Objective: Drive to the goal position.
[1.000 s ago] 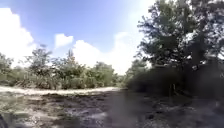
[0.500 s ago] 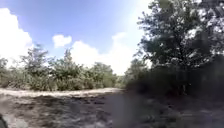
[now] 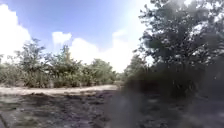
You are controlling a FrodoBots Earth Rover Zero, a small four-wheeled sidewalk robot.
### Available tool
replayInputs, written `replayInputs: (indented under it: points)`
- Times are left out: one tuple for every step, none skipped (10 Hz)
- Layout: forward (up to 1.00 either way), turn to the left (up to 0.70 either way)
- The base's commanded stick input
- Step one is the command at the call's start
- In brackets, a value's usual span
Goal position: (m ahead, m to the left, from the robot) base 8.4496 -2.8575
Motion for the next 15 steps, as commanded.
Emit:
replayInputs:
  points:
    - [0.7,0.0]
    - [0.7,0.0]
    - [0.7,0.0]
    - [0.7,0.0]
    - [0.7,0.0]
    - [0.7,0.0]
    - [0.7,0.0]
    - [0.7,0.0]
    - [0.7,0.0]
    - [0.7,0.0]
    - [0.7,0.0]
    - [0.7,0.0]
    - [0.7,0.0]
    - [0.7,0.0]
    - [0.7,0.0]
